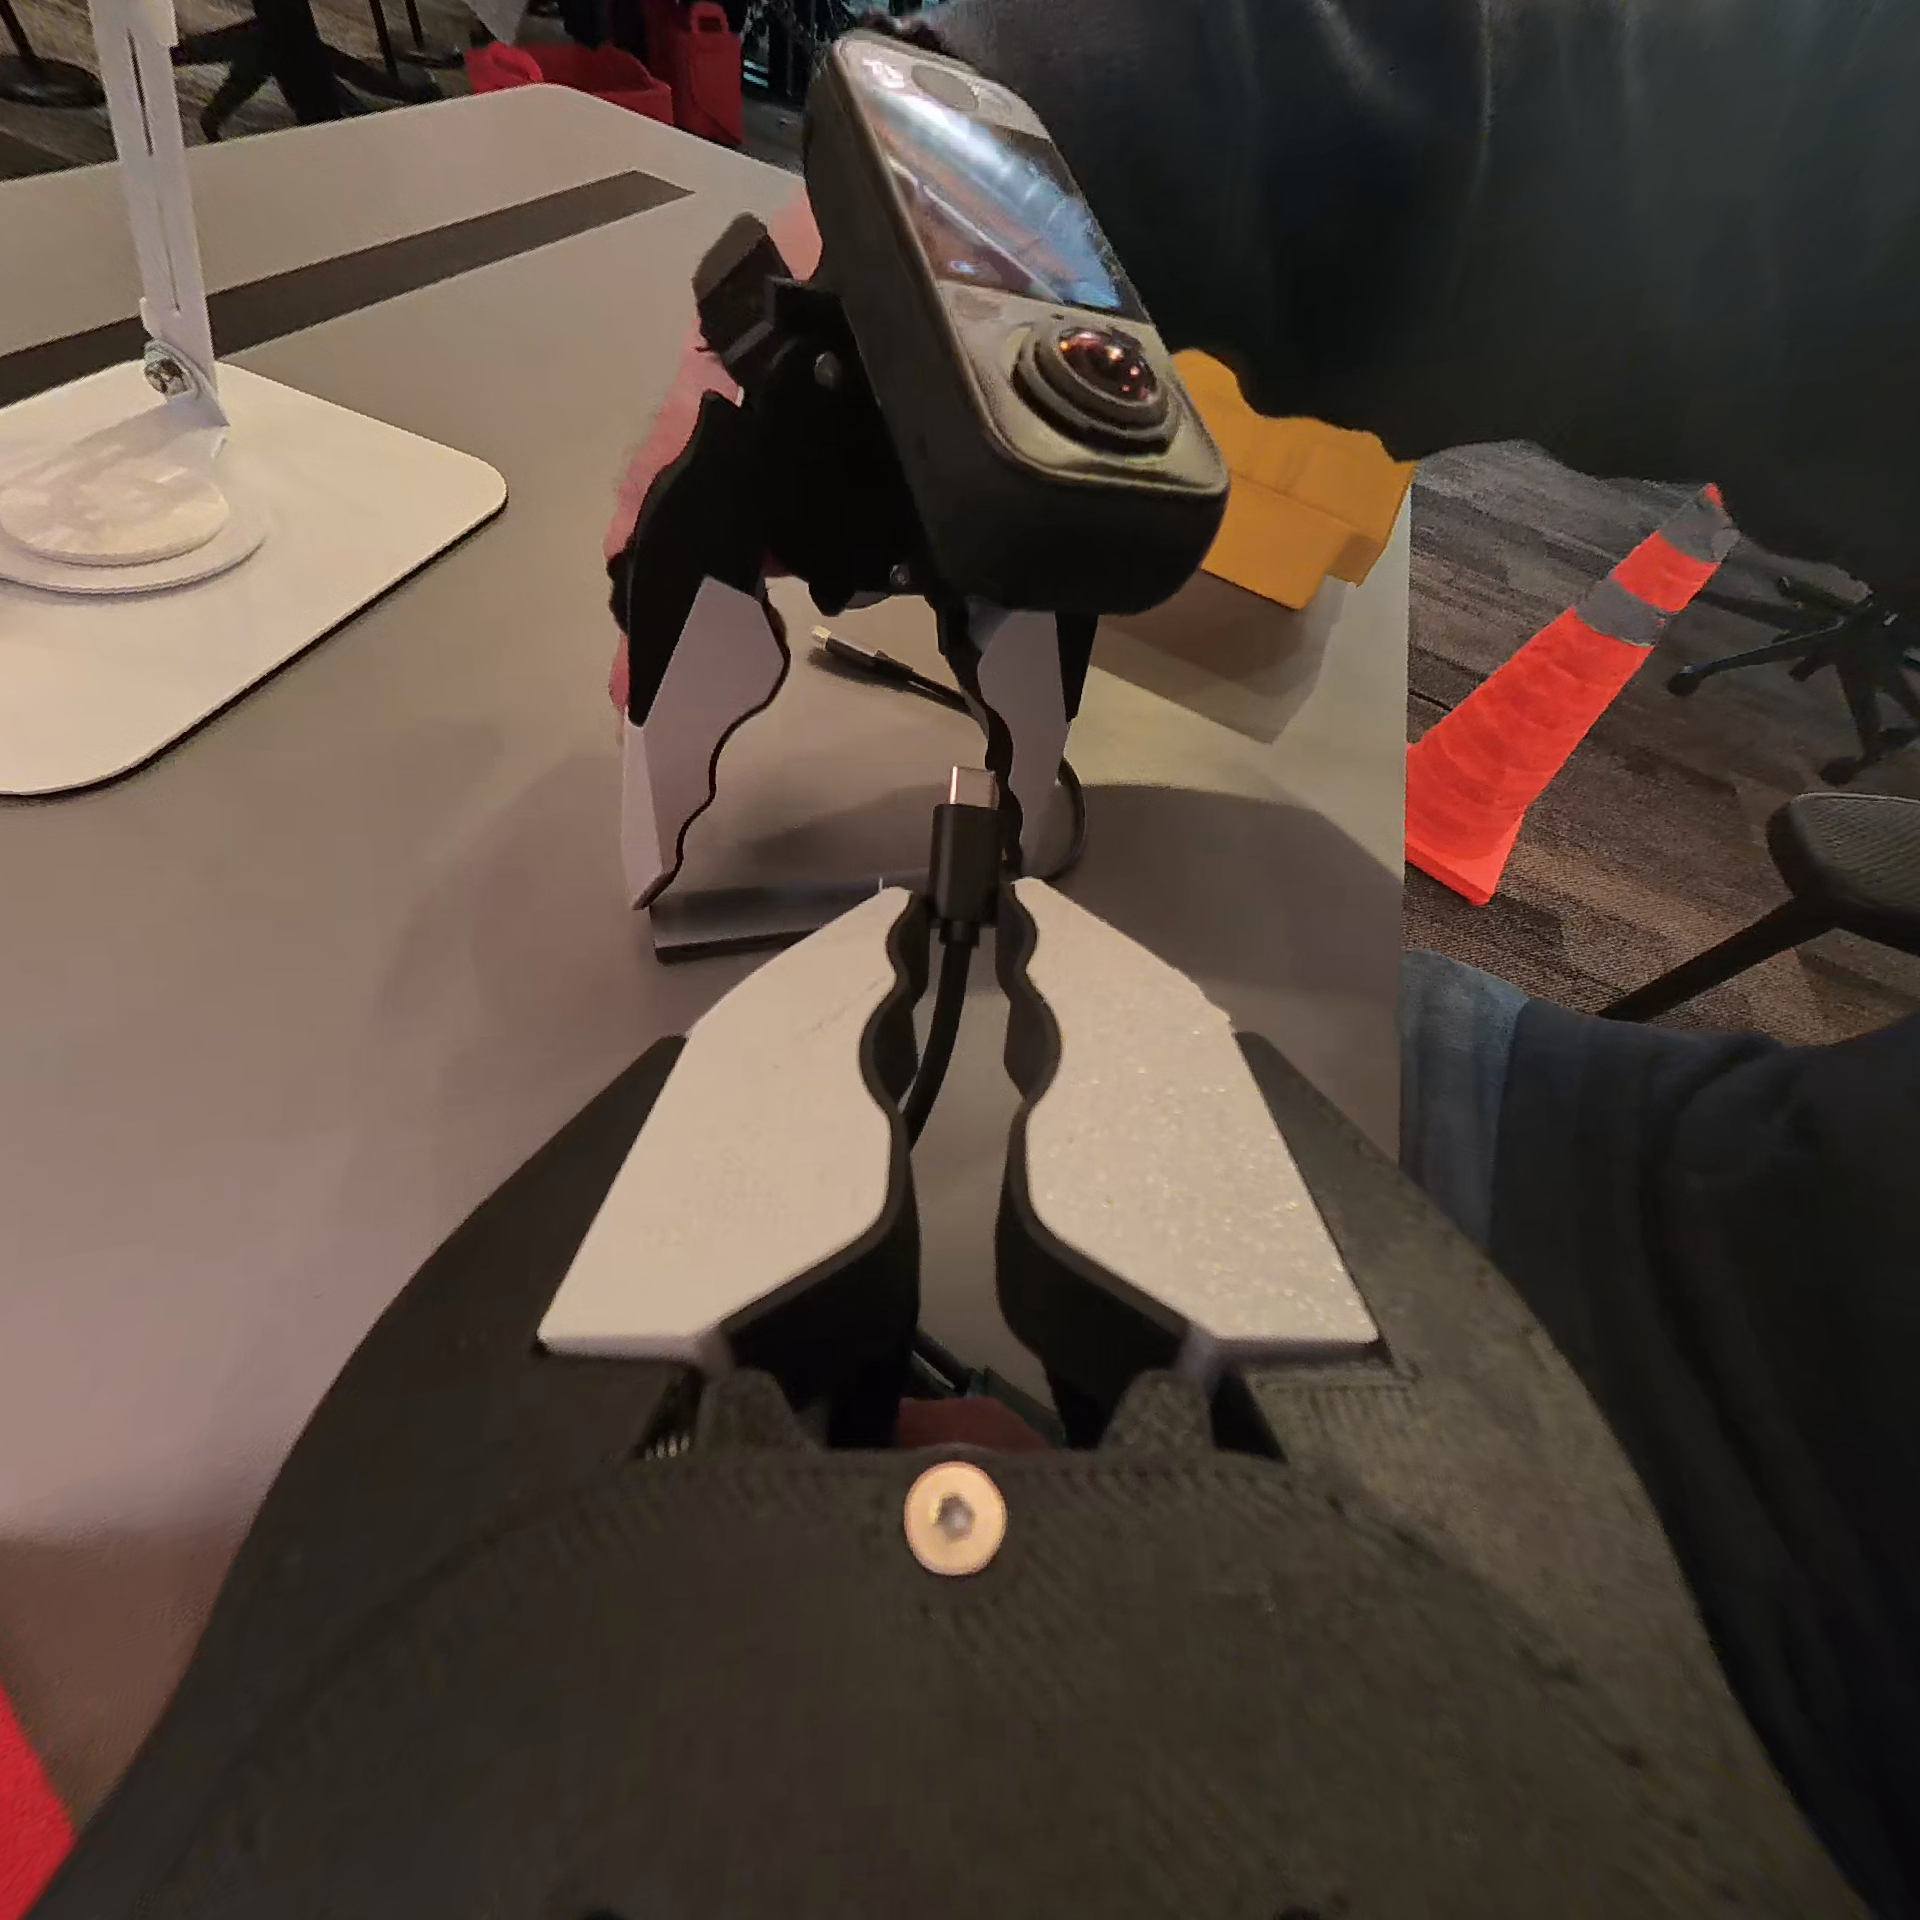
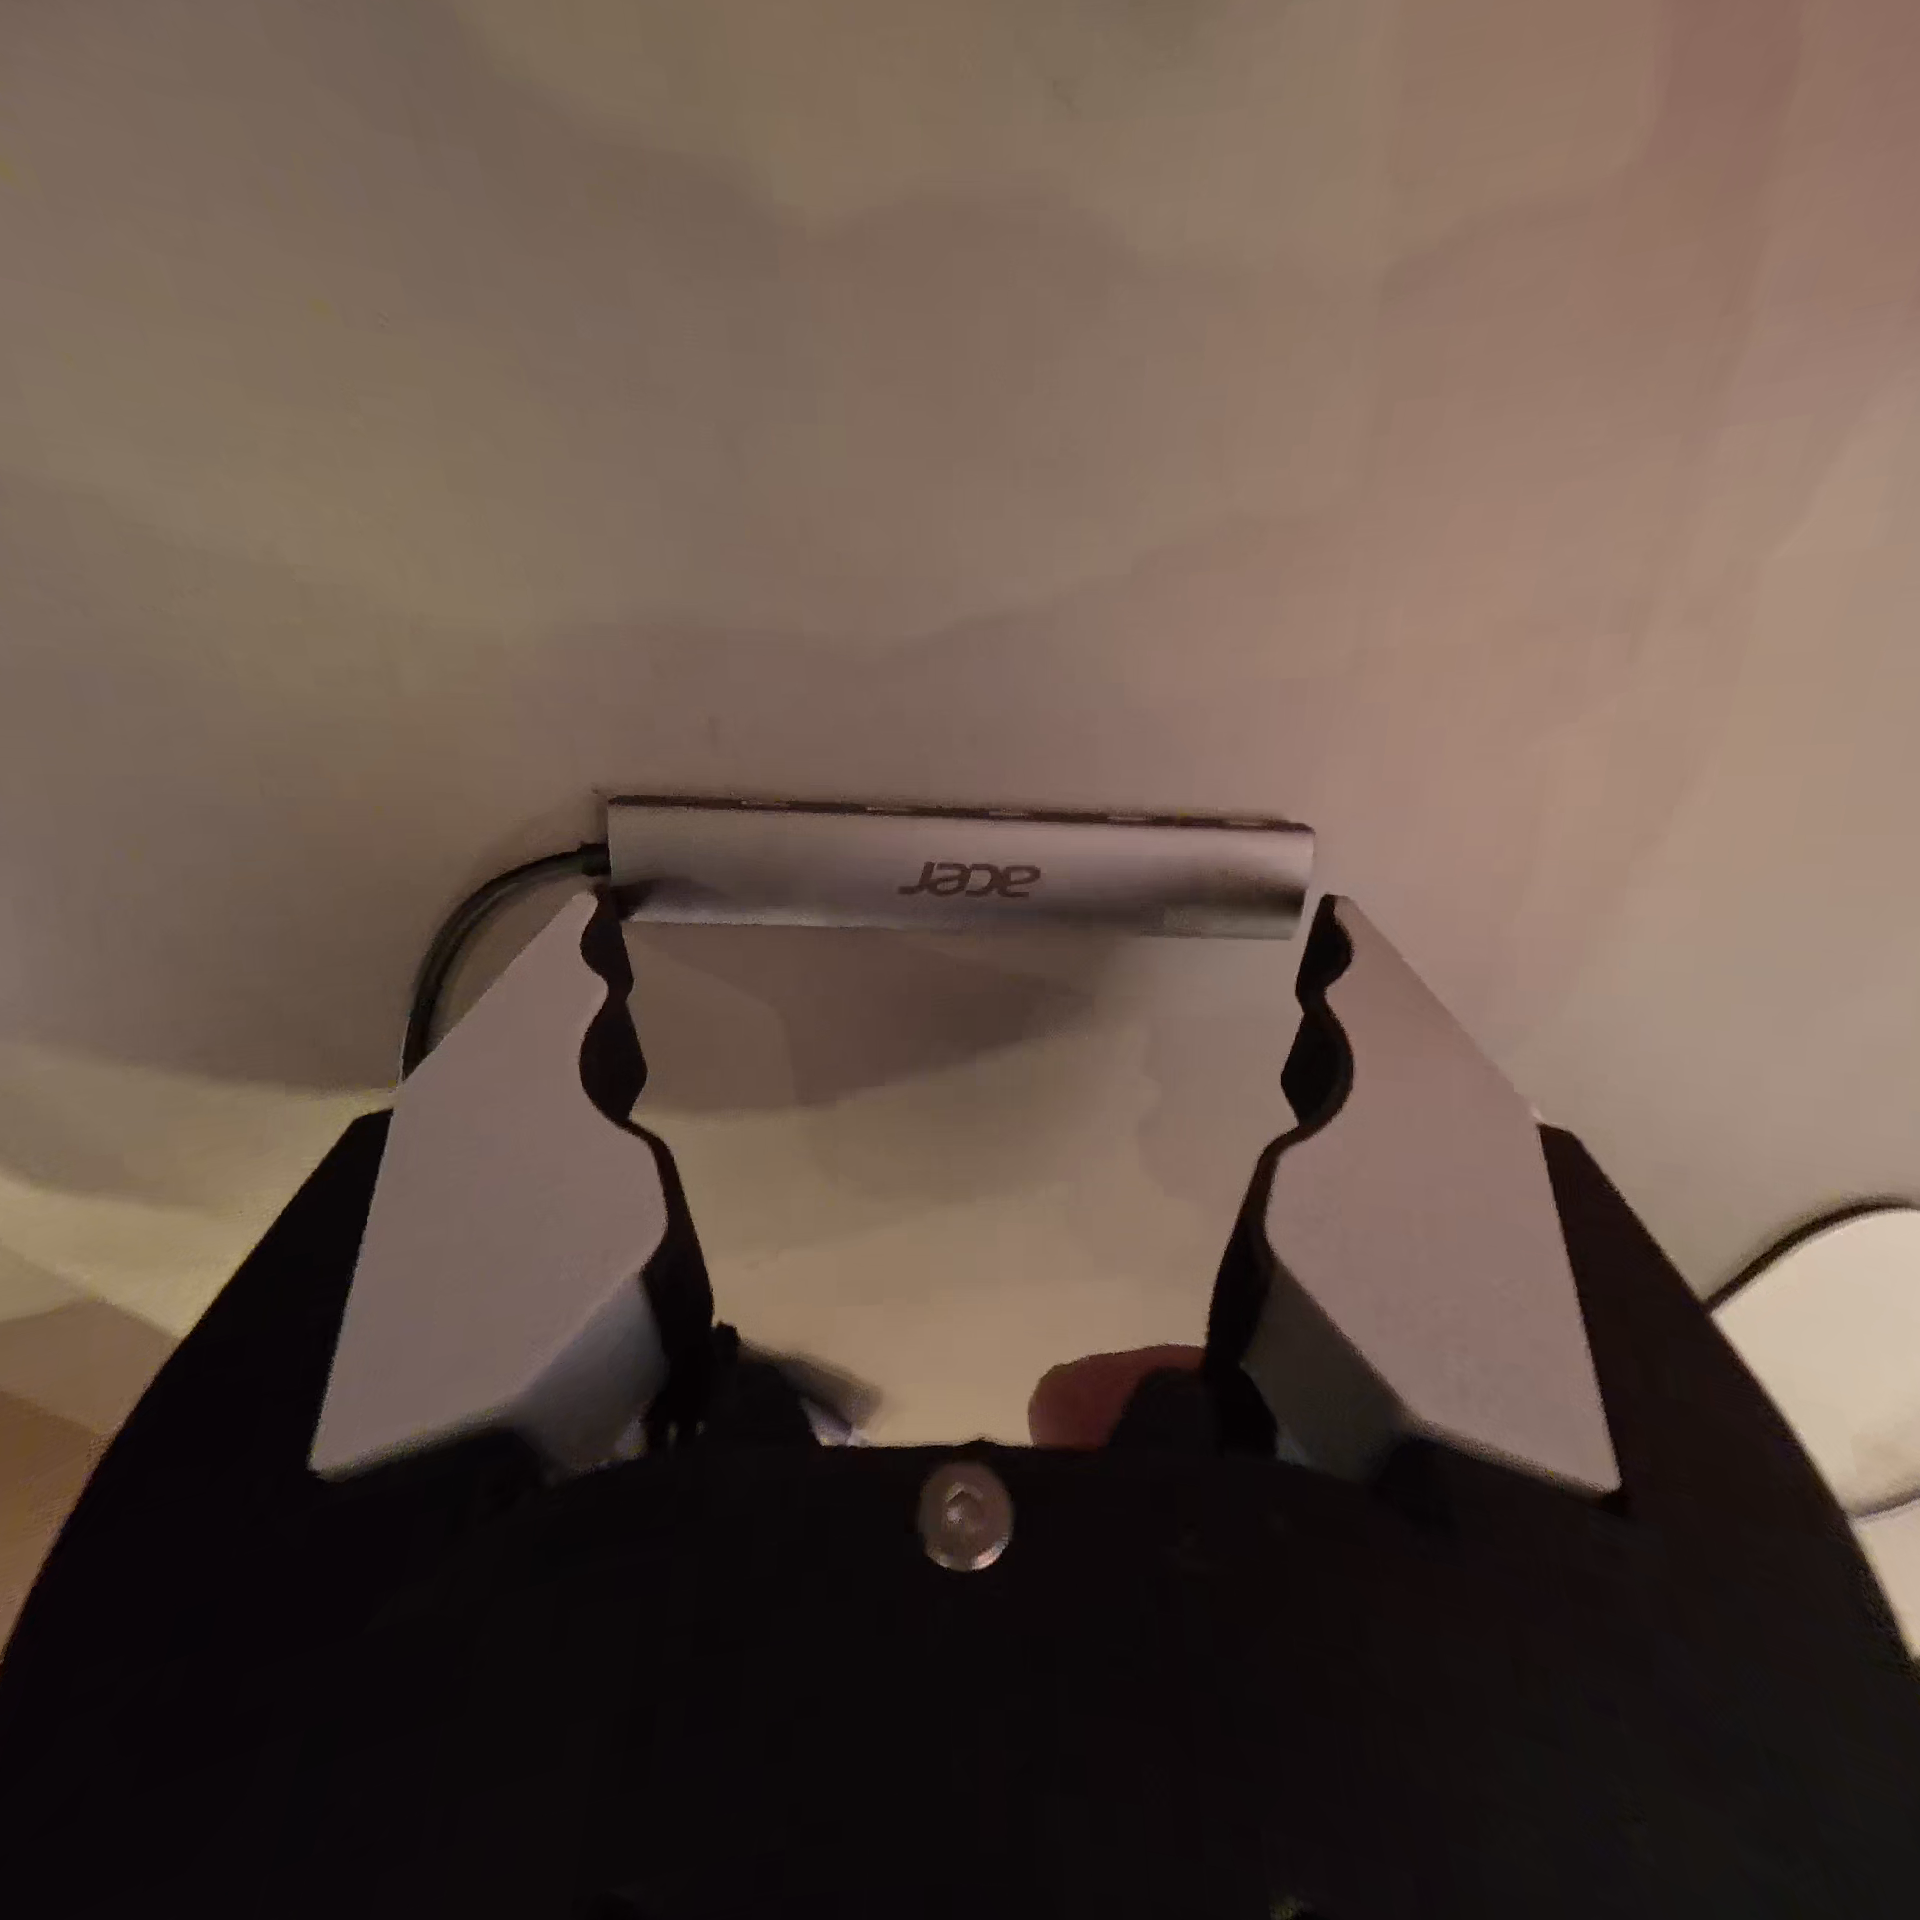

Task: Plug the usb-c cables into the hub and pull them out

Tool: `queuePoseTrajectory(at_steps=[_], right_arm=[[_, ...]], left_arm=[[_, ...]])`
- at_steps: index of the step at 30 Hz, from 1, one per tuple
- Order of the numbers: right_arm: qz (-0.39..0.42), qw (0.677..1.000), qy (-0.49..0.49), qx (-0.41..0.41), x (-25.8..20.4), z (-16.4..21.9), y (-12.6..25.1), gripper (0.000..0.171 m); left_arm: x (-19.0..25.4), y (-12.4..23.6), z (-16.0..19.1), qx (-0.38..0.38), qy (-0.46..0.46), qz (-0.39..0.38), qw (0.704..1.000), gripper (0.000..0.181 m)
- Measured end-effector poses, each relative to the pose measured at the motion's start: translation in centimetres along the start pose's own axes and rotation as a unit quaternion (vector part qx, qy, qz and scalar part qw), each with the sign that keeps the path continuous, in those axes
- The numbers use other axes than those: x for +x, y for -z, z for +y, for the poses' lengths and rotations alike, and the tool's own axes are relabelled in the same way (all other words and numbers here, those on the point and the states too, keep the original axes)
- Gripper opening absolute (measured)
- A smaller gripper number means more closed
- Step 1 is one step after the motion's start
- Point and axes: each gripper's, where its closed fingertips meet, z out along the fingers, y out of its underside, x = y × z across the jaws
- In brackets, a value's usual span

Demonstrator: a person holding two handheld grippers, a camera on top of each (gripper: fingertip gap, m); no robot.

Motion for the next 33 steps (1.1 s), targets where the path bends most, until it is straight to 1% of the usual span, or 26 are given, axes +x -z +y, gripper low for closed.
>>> queuePoseTrajectory(at_steps=[3, 8, 16, 21, 25, 29, 33], right_arm=[[-0.001, 1.000, 0.021, -0.014, -0.1, -0.4, -0.1, 0.129], [-0.010, 1.000, 0.007, -0.001, -0.4, -1.1, -0.4, 0.124], [0.020, 0.994, -0.082, 0.064, -0.4, -1.4, -0.2, 0.123], [0.035, 0.980, -0.158, 0.114, -0.3, -1.0, 0.4, 0.123], [0.040, 0.969, -0.185, 0.156, -0.7, -1.7, 1.7, 0.122], [0.041, 0.970, -0.192, 0.144, -1.1, -1.7, 2.4, 0.122], [0.044, 0.972, -0.185, 0.138, -1.4, -2.6, 3.2, 0.122]], left_arm=[[0.1, -0.2, 0.1, -0.002, 0.001, 0.003, 1.000, 0.012], [0.1, -0.3, 0.2, -0.004, 0.001, 0.004, 1.000, 0.012], [-0.4, 0.0, 0.5, -0.007, 0.003, -0.006, 1.000, 0.012], [-0.9, -0.2, 1.0, -0.017, 0.004, -0.017, 1.000, 0.012], [-1.1, -0.6, 1.7, -0.039, -0.008, -0.029, 0.999, 0.012], [-1.1, -1.3, 2.1, -0.058, -0.020, -0.034, 0.998, 0.012], [-1.1, -2.3, 2.6, -0.081, -0.031, -0.036, 0.996, 0.012]])
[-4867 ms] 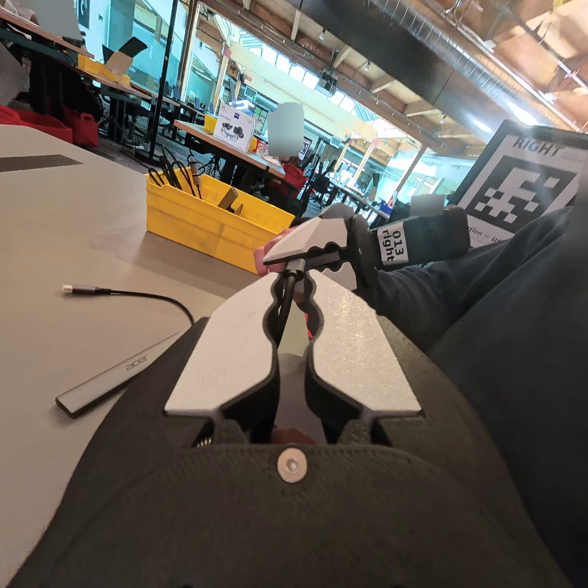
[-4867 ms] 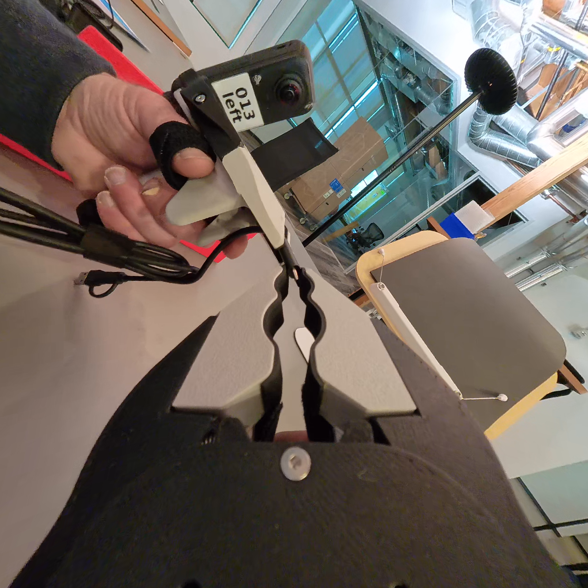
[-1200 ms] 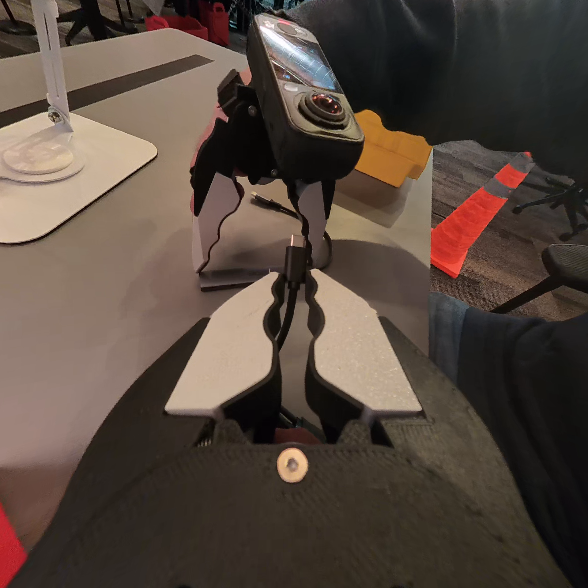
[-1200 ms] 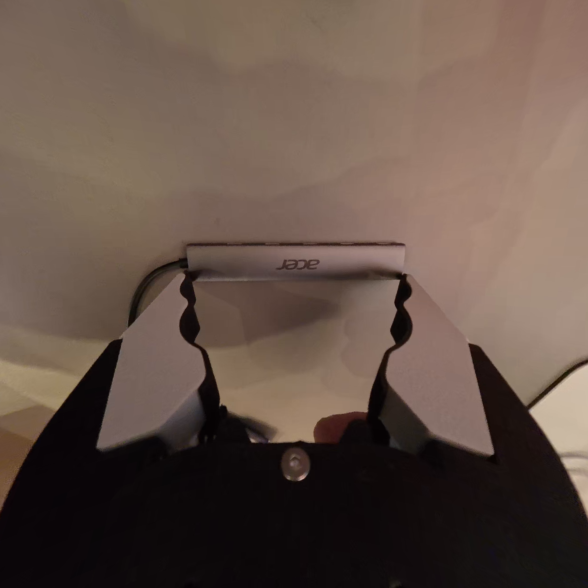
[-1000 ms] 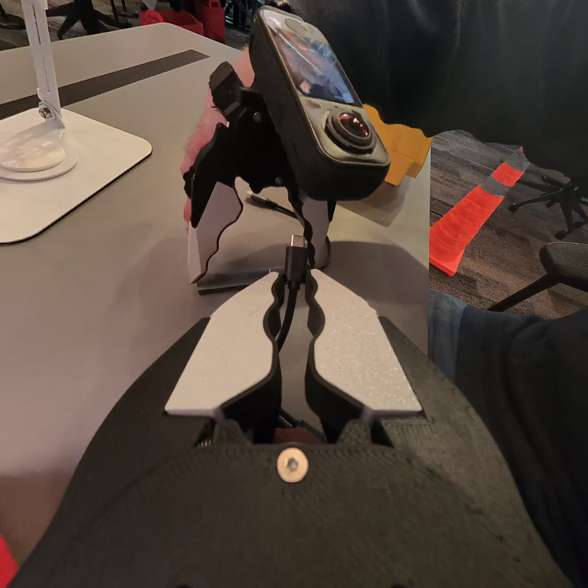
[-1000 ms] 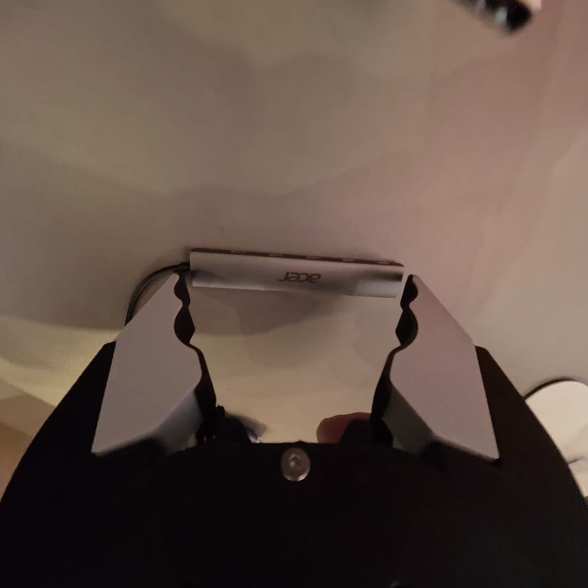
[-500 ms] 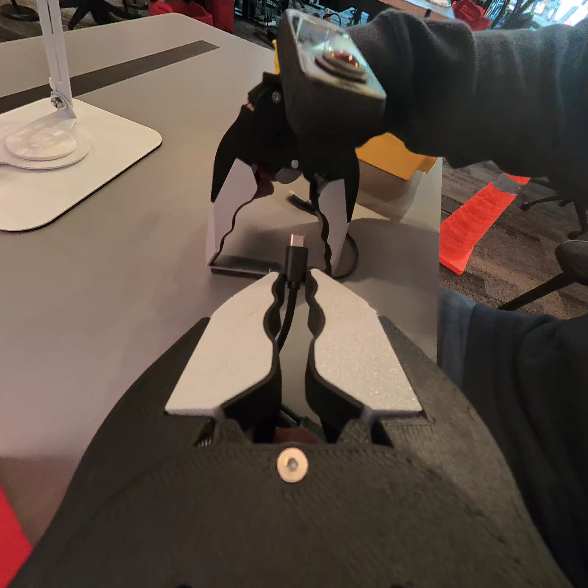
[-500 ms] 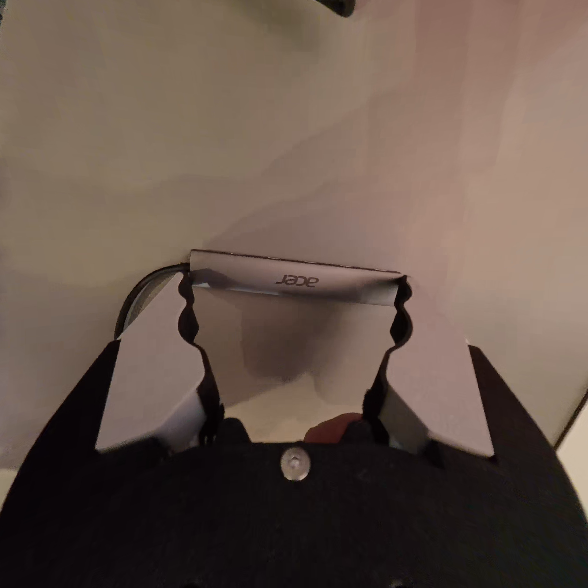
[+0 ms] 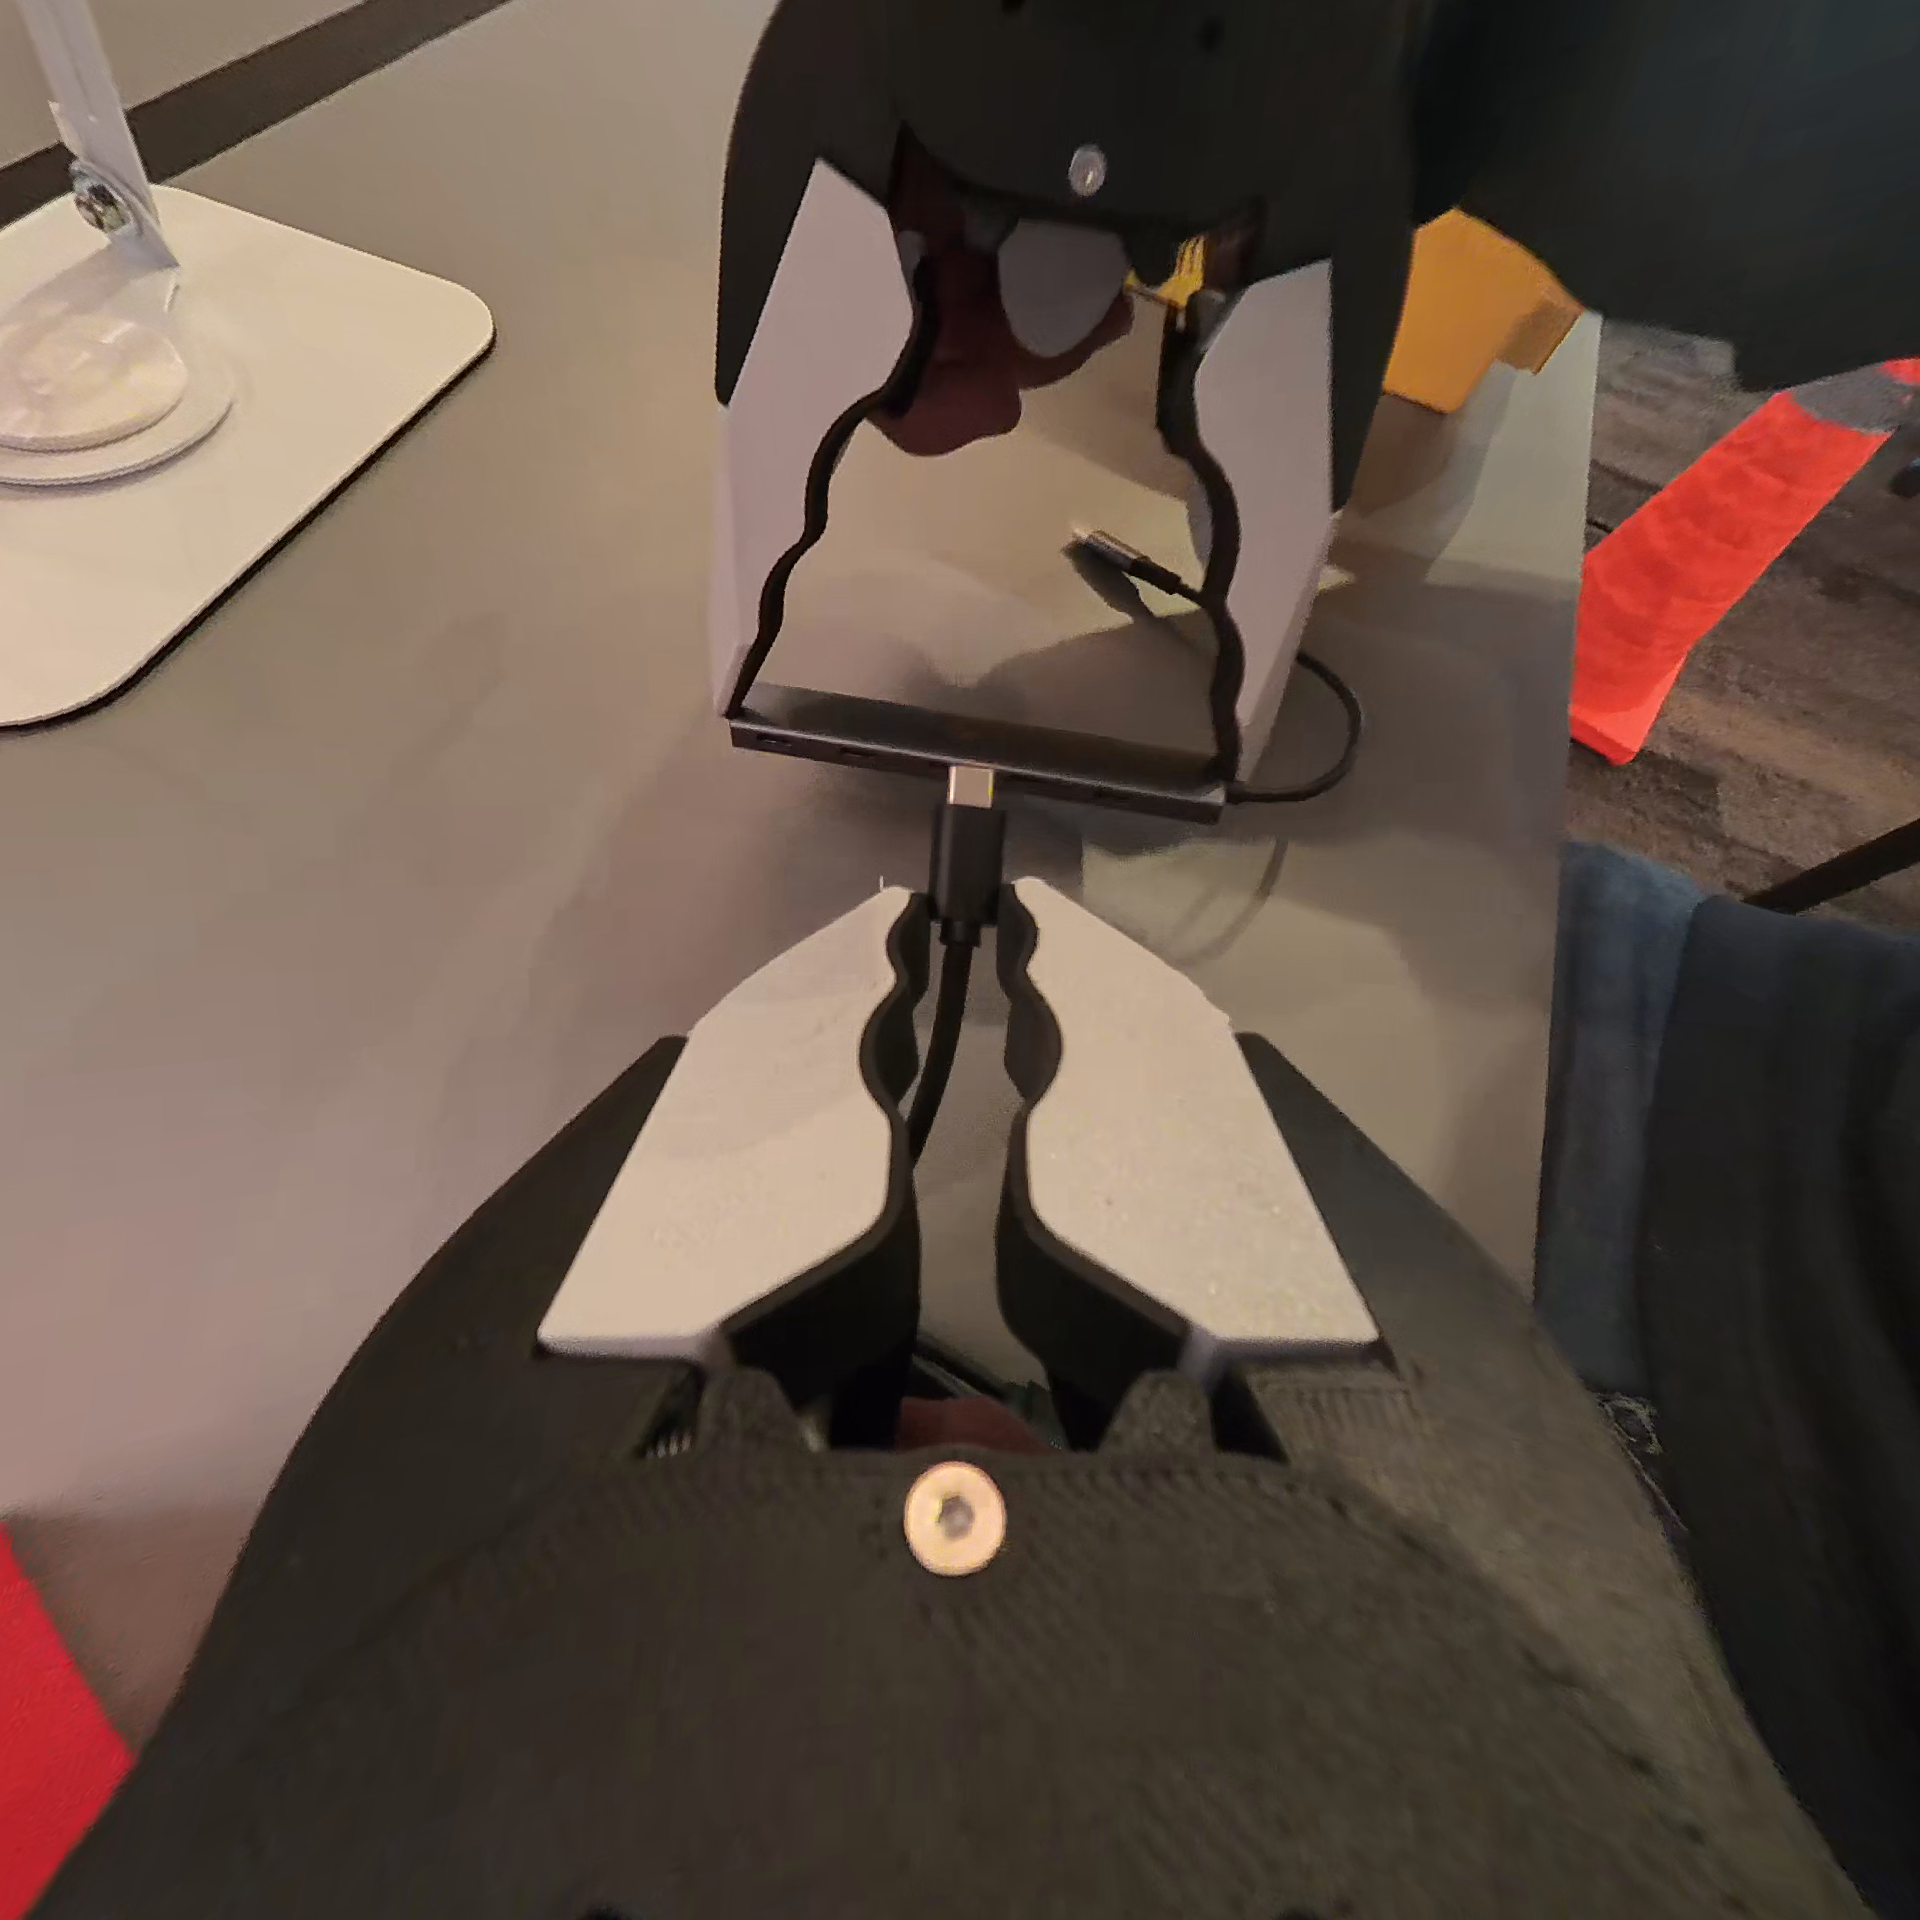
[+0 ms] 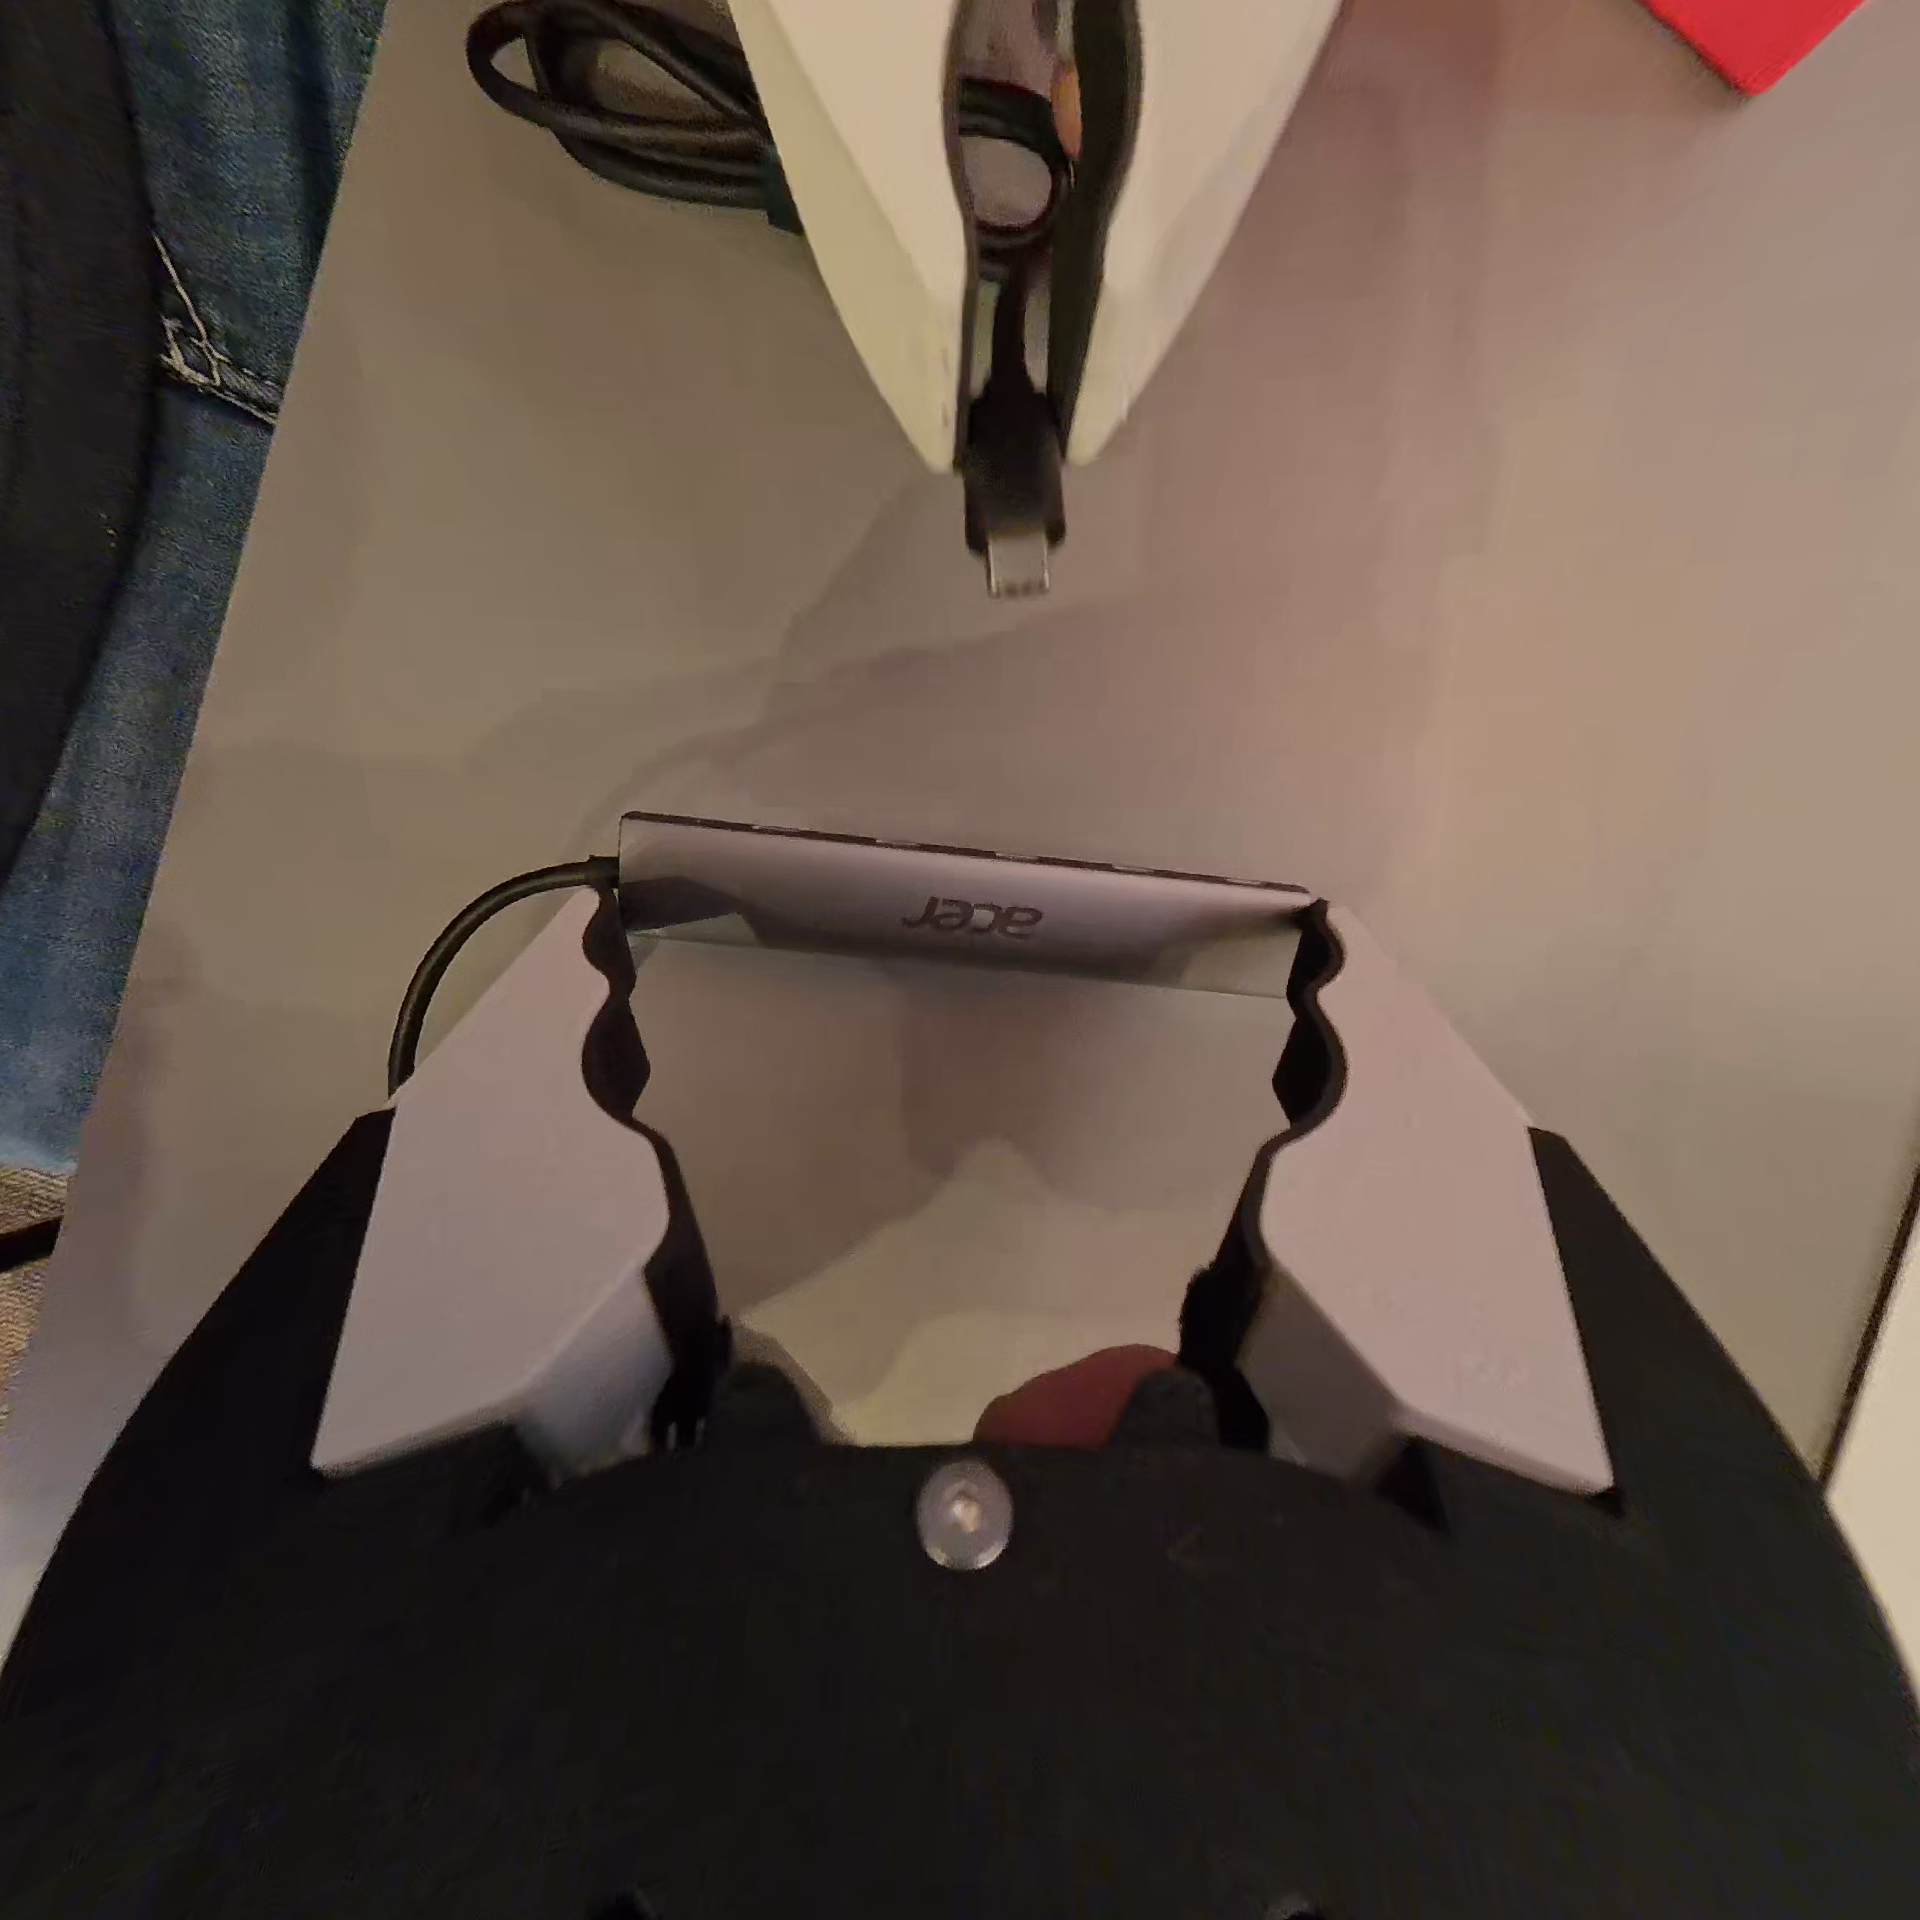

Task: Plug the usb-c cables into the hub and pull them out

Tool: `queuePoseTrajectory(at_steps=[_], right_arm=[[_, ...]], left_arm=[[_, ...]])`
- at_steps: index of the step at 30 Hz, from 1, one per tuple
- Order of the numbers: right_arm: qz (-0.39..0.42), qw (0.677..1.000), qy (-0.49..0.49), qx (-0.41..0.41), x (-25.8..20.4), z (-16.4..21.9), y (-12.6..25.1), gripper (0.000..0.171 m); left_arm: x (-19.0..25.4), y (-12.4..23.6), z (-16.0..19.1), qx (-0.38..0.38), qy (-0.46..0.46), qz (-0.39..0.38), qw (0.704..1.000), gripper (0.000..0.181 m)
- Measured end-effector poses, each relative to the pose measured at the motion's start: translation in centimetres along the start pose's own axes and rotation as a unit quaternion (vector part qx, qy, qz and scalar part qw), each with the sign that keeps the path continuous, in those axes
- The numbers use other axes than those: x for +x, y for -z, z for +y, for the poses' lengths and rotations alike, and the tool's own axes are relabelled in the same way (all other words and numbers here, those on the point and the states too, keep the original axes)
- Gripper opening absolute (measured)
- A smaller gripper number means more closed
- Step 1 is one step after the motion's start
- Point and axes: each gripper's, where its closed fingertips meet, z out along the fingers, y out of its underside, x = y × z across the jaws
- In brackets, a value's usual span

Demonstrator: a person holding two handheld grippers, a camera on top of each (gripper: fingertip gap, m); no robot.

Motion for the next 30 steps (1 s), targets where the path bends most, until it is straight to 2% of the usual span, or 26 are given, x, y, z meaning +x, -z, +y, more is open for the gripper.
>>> queuePoseTrajectory(at_steps=[12, 30], right_arm=[[0.018, 0.999, 0.024, -0.019, -0.8, -1.2, 0.2, 0.122], [0.026, 0.998, 0.029, -0.044, -1.2, -0.9, -0.2, 0.122]], left_arm=[[0.5, -2.5, 1.3, -0.068, -0.010, 0.012, 0.998, 0.012], [0.5, -3.5, 1.8, -0.113, -0.025, 0.007, 0.993, 0.012]])
